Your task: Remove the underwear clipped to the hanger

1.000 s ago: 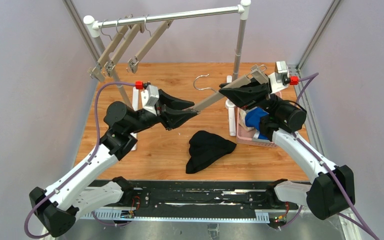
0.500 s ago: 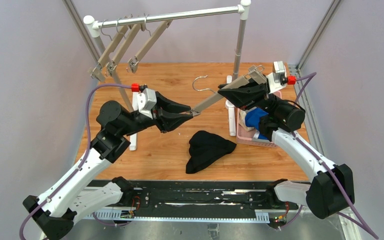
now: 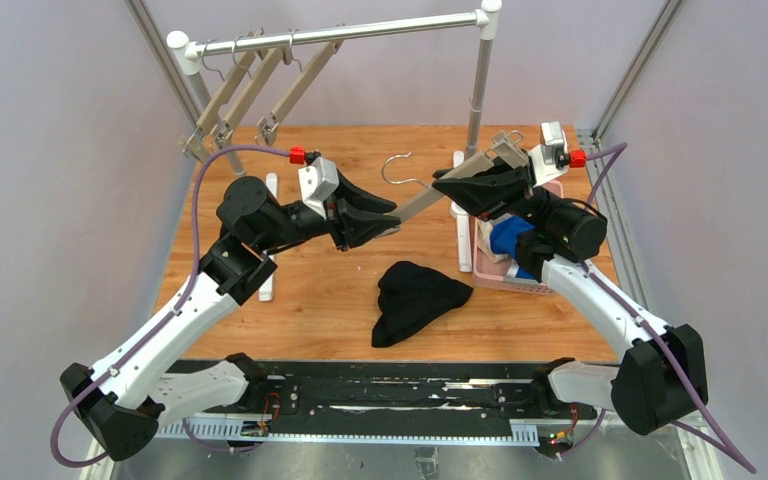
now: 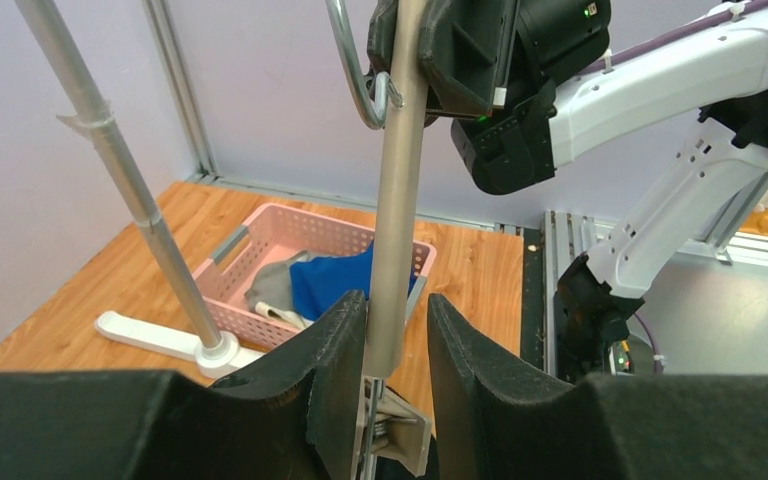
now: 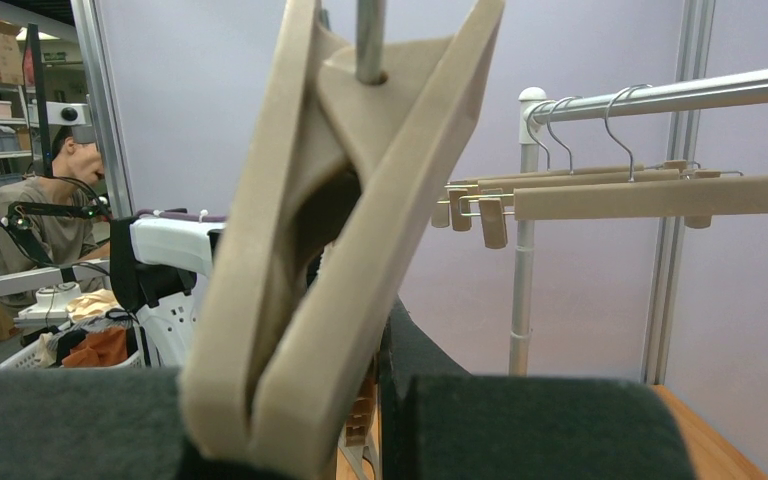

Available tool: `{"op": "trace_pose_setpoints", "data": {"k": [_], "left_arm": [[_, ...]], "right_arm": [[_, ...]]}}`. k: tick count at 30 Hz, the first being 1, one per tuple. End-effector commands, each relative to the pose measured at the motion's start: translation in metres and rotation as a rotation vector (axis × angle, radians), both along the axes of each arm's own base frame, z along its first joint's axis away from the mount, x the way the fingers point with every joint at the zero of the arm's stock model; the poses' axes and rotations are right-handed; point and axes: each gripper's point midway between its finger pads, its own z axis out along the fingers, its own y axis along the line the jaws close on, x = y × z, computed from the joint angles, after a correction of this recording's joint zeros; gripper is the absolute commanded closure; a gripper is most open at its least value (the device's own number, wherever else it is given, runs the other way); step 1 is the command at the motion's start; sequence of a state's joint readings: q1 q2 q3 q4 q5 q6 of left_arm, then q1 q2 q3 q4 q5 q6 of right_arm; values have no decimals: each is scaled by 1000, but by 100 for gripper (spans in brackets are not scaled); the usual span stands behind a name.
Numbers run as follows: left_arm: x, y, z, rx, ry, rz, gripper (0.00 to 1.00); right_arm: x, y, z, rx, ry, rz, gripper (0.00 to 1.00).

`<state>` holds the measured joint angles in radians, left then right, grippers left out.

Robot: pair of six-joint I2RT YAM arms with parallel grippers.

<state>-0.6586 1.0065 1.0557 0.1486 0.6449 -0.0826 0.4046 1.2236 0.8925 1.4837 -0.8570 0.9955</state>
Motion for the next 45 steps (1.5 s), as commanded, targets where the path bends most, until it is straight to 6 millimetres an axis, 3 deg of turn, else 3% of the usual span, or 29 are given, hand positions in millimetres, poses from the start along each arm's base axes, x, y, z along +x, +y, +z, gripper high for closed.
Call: {"op": "trace_pose_setpoints", "data": {"k": [1, 17, 21, 24, 30, 32, 36, 37, 41, 45], "left_arm": [[-6, -1, 16, -16, -40, -26, 63], [6, -11, 0, -3, -3, -29, 63], [7, -14, -2, -3, 4, -39, 74], [6, -16, -2, -7, 15, -57, 98], [3, -18, 3, -26, 38, -73, 100], [4, -14, 8, -44, 41, -50, 100], [1, -6, 20, -75, 51, -19, 100], [0, -5, 23, -77, 55, -15, 100], [2, 1, 23, -53, 82, 31, 100], [20, 19, 10, 17, 106, 194, 100]], "right_arm": [[-9, 2, 4, 11, -39, 21, 99], [-12, 7, 6, 7, -47, 39, 100], [-10, 8, 5, 6, -43, 39, 99], [-10, 8, 4, 6, -40, 40, 99], [-8, 8, 2, 4, -31, 30, 99], [-6, 8, 0, 4, -21, 23, 91], [-3, 8, -5, 8, -2, 10, 40], [-2, 8, -6, 8, 2, 7, 32], [1, 9, -13, -5, 17, 1, 30], [5, 13, -29, -64, 41, -17, 29]]}}
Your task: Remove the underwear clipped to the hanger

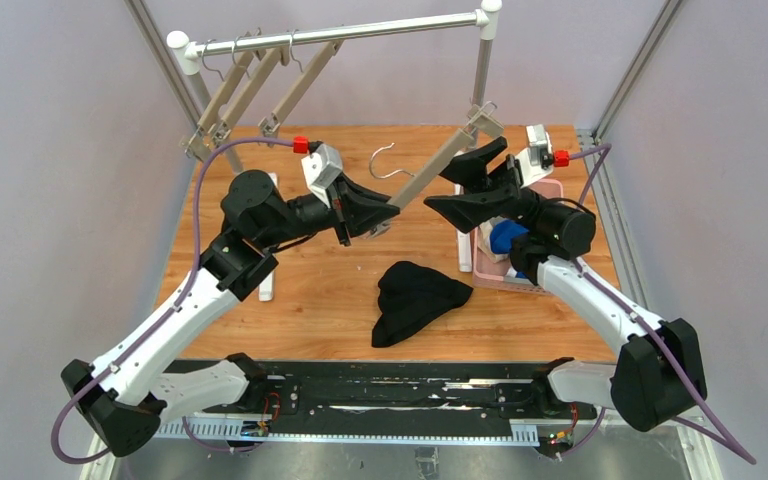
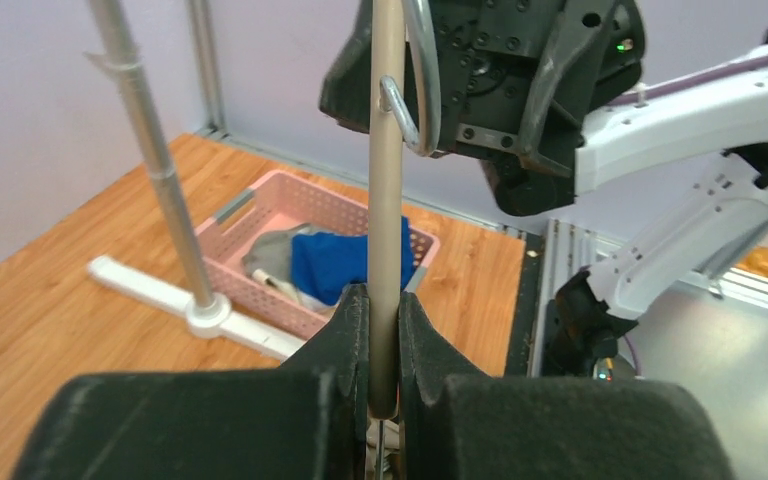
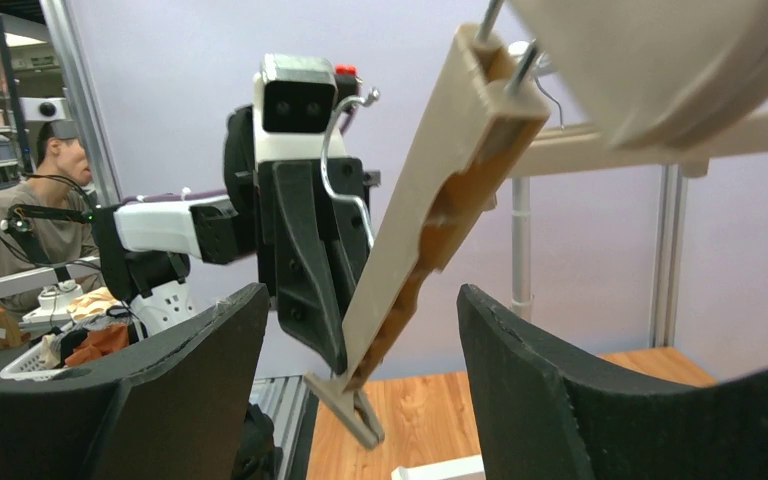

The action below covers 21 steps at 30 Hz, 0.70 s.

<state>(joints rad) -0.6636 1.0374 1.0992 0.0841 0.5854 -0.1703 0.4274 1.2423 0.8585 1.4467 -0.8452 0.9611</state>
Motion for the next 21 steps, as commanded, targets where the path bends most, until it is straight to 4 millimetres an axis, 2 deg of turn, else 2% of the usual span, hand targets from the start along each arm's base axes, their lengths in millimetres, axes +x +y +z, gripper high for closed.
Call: {"op": "trace_pose_setpoints", "data": {"k": [1, 4, 5, 7, 9, 12, 17, 21], "left_arm": [[17, 29, 6, 64, -18, 205, 100], [33, 51, -5, 151, 14, 360, 100], [39, 59, -7, 175, 28, 412, 100], [48, 73, -13, 221, 61, 506, 100], [55, 82, -17, 264, 90, 568, 100], [63, 82, -14, 301, 118, 593, 100], [87, 76, -17, 440, 169, 631, 100], [105, 70, 0, 431, 165, 660, 100]], "right_arm": [[-3, 4, -15, -63, -7, -25, 29], [14, 8, -47, -191, 43, -129, 29], [24, 11, -75, -295, 120, -182, 29], [34, 11, -110, -466, 134, -360, 29], [29, 12, -145, -658, 92, -466, 28], [22, 10, -191, -849, 99, -516, 28], [17, 5, -255, -1031, 195, -527, 28], [9, 7, -297, -1150, 245, -511, 27]]}}
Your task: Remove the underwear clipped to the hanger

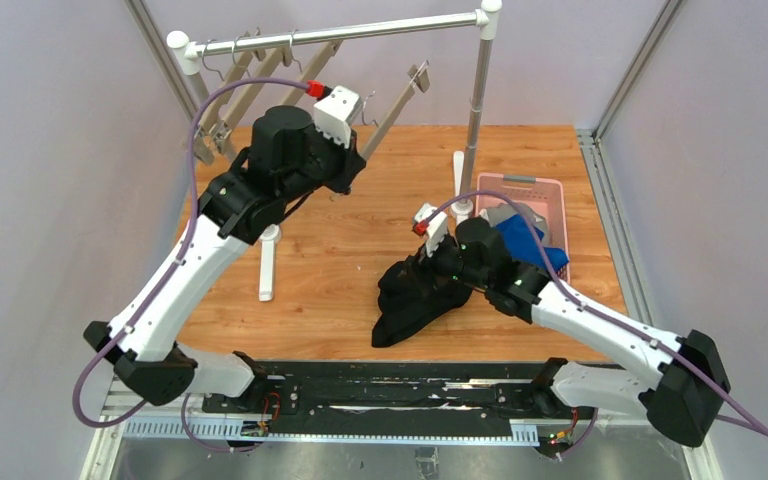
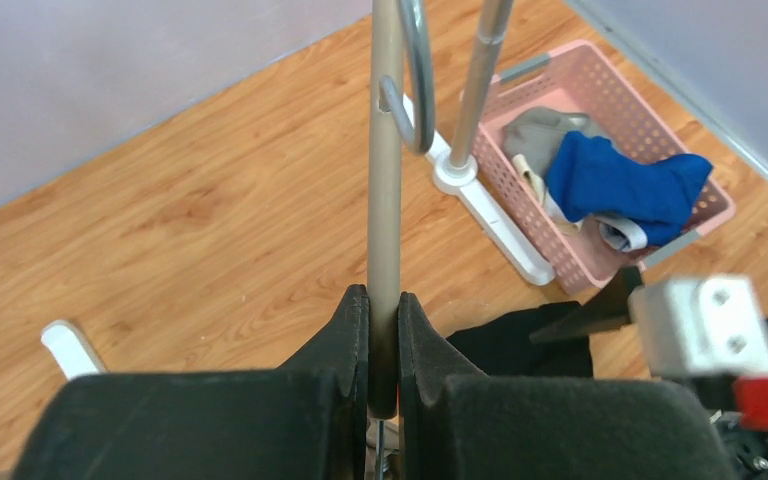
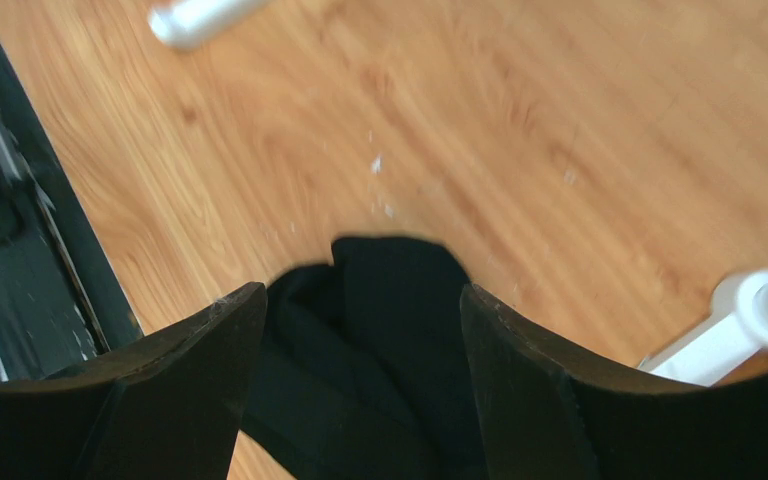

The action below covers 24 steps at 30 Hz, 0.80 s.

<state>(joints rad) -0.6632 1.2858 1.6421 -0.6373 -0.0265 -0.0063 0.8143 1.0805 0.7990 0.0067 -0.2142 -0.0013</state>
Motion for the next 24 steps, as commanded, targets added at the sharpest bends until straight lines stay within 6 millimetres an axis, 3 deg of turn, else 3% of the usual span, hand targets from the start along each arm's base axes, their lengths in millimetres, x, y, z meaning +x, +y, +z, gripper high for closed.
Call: {"op": "trace_pose_setpoints", "data": {"k": [1, 7, 13, 15, 18, 22, 24], "left_arm": [[14, 8, 11, 47, 3, 61, 100], [35, 8, 30, 19, -7, 99, 100], [51, 6, 30, 27, 15, 117, 100], [55, 6, 27, 36, 26, 121, 100], [60, 6, 27, 29, 29, 124, 100], [63, 10, 34, 7, 18, 129, 100], [64, 13, 38, -1, 12, 134, 100]], "right_arm": [[-10, -13, -61, -207, 73, -29, 27], [-29, 5, -110, -300, 189, 40, 27], [-43, 16, -154, -375, 342, 62, 30], [-47, 16, -168, -404, 390, 49, 37], [-51, 12, -187, -466, 453, 25, 56], [-51, 6, -200, -514, 487, -15, 96], [-48, 4, -198, -514, 475, -37, 99]]}}
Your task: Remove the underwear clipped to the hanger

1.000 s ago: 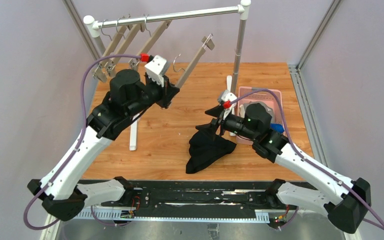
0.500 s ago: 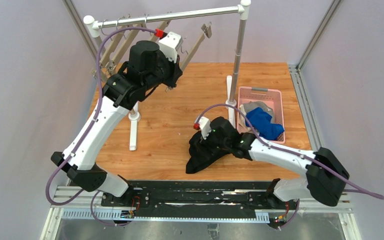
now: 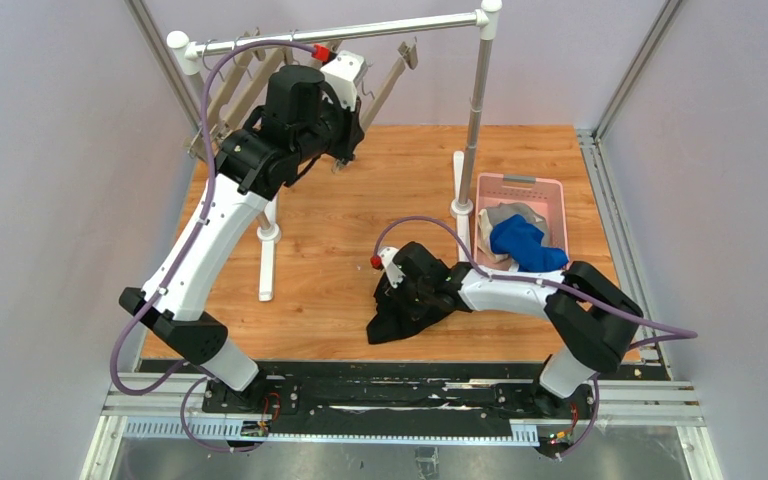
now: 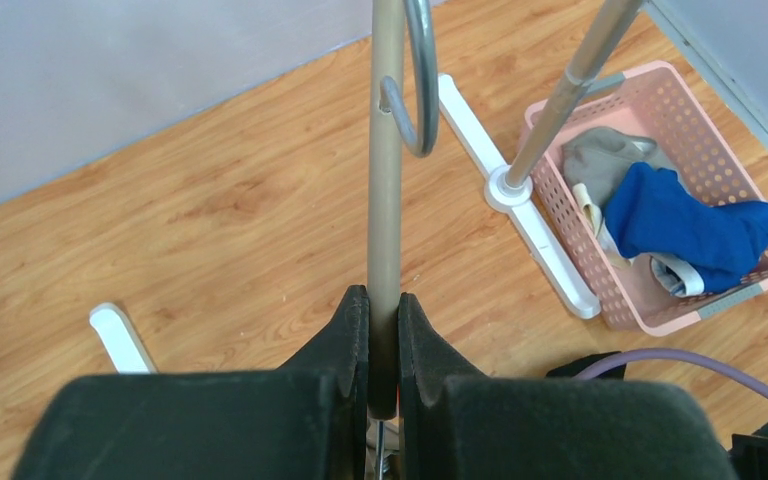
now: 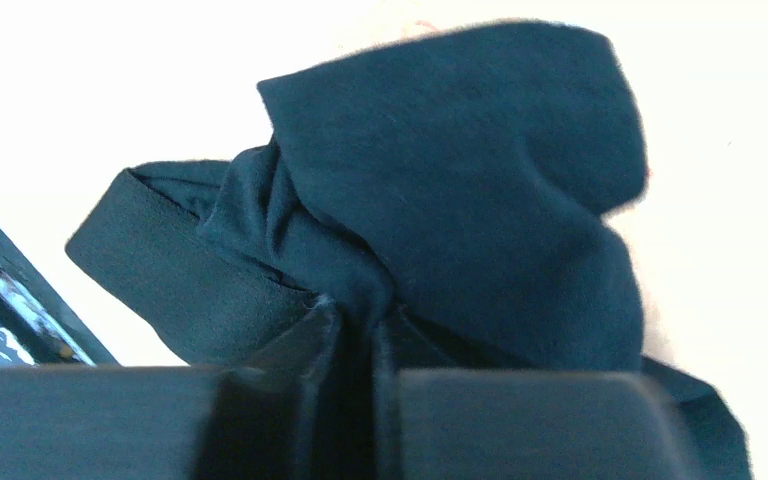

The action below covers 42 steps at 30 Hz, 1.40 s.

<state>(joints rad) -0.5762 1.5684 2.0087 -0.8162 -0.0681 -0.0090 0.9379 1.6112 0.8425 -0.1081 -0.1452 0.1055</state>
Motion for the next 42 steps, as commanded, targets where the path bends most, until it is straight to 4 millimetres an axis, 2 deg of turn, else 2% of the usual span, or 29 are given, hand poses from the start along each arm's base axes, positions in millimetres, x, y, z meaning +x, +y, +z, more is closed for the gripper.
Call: {"op": "trace_pose_setpoints", "data": {"k": [1, 6, 9, 11, 15, 18, 23, 27, 32, 36, 42], "left_arm": [[-1, 8, 34, -64, -67, 9, 100], [-3, 12, 50, -88, -101, 17, 100], [-2, 15, 58, -97, -119, 23, 100], [0, 17, 61, -102, -125, 30, 100], [4, 20, 66, -116, -131, 36, 100], [6, 21, 70, -122, -138, 39, 100], [11, 23, 76, -136, -148, 48, 100], [16, 22, 78, -151, -153, 47, 100], [27, 23, 78, -152, -149, 59, 100], [35, 23, 77, -156, -143, 59, 100], [45, 22, 68, -146, -127, 65, 100]], "right_arm": [[-11, -13, -9, -75, 27, -39, 99], [12, -28, 29, -74, -123, -128, 100], [29, -44, 64, -65, -252, -211, 99], [38, -53, 98, -28, -346, -257, 99], [57, -83, 158, 10, -528, -382, 99], [70, -113, 203, 38, -663, -498, 99], [83, -165, 260, 77, -823, -681, 100], [90, -200, 287, 101, -904, -799, 100], [93, -231, 303, 101, -952, -893, 100], [95, -243, 307, 91, -977, -929, 99], [102, -262, 301, 70, -985, -997, 100]]}}
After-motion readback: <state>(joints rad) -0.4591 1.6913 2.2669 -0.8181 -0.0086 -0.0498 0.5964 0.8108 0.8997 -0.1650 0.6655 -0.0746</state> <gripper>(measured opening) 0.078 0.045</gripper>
